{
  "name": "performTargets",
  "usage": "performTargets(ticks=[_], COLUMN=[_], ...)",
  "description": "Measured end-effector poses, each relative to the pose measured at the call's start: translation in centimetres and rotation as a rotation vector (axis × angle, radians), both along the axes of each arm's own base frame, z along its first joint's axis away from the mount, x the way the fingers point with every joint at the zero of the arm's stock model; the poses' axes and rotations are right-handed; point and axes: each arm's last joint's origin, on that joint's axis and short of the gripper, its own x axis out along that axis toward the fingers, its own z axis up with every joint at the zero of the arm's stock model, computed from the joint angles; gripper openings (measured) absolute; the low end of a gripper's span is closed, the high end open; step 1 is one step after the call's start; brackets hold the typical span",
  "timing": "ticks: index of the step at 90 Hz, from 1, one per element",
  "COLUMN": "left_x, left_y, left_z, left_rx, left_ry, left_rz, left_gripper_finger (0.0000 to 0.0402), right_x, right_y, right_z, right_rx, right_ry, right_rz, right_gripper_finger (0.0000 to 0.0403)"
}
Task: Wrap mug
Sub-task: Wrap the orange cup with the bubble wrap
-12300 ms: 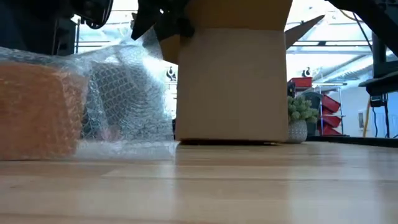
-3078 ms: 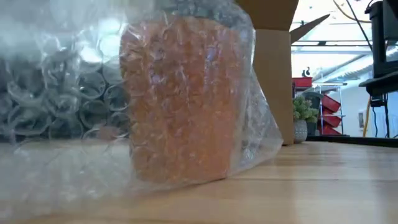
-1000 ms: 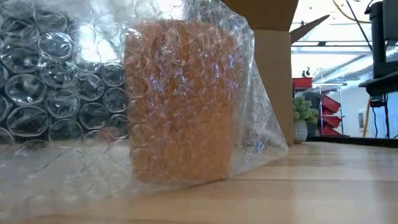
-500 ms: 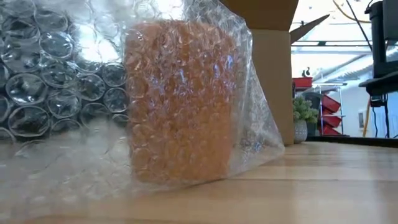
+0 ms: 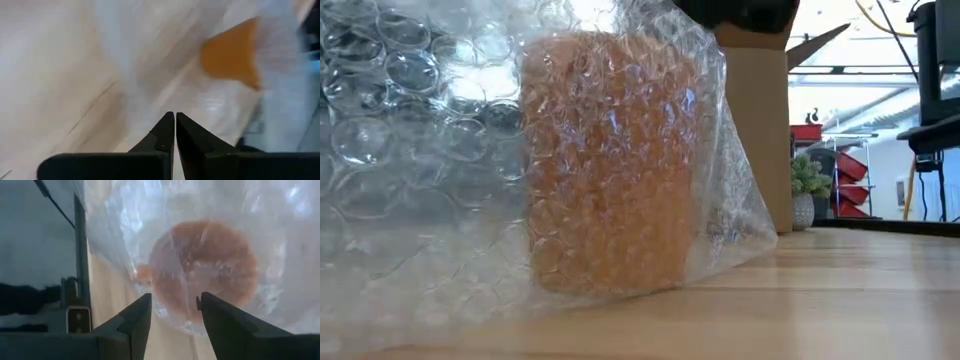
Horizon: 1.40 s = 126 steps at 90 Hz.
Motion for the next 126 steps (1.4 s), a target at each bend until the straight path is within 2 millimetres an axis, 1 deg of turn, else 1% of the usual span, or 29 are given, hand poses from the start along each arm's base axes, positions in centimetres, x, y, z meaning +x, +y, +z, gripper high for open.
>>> performTargets(ticks=[9,19,22,31,42,48,54,68,79,88,101,114,126], left_x=[0.4,0.6,0.5,-0.3,-0.7,-1.1,-1.5,-1.9,-2.4,-2.2,-1.2,-0.7,-0.2], left_y=[-0.1,-0.2,-0.2,0.4,0.6,0.7,0.9,1.1,1.3,1.3,0.6,0.0,-0.6], left_z=[1.6,2.6,2.6,1.8,1.6,1.3,1.0,-1.0,-3.7,-5.8,-8.2,-10.5,-11.7], left_rx=[-0.013,0.0,0.007,0.039,0.047,0.059,0.08,0.094,0.094,0.079,0.078,0.145,0.162], left_ry=[-0.057,-0.091,-0.08,0.038,0.091,0.138,0.177,0.227,0.259,0.253,0.268,0.358,0.372], left_rz=[0.002,-0.03,-0.03,0.038,0.068,0.064,0.064,0.071,0.11,0.141,0.13,0.123,0.107], left_gripper_finger=[0.0004,0.0004,0.0004,0.0004,0.0006,0.0018,0.0041,0.0124,0.0194,0.023,0.0241,0.0242,0.0242], right_x=[0.2,0.4,0.4,0.4,0.3,0.3,0.3,0.3,0.3,0.3,0.3,0.4,0.4], right_y=[-0.3,-0.7,-0.7,-0.7,-0.5,-0.6,-0.6,-0.6,-0.6,-0.6,-0.6,-0.6,-0.6], right_z=[0.0,0.0,0.0,0.0,0.0,0.0,0.0,0.0,0.0,0.0,0.0,0.0,0.0], right_rx=[-0.015,-0.022,-0.025,-0.022,-0.014,-0.014,-0.014,0.004,0.012,0.012,0.013,0.013,0.015], right_ry=[-0.004,0.0,-0.002,0.0,0.001,0.001,0.001,0.002,0.003,0.002,0.002,0.001,-0.001], right_rz=[0.011,0.002,-0.001,0.0,-0.004,-0.007,-0.008,-0.032,-0.043,-0.044,-0.045,-0.045,-0.045], right_gripper_finger=[0.0157,0.0157,0.0157,0.0157,0.0157,0.0157,0.0157,0.0157,0.0157,0.0157,0.0157,0.0157,0.0157])
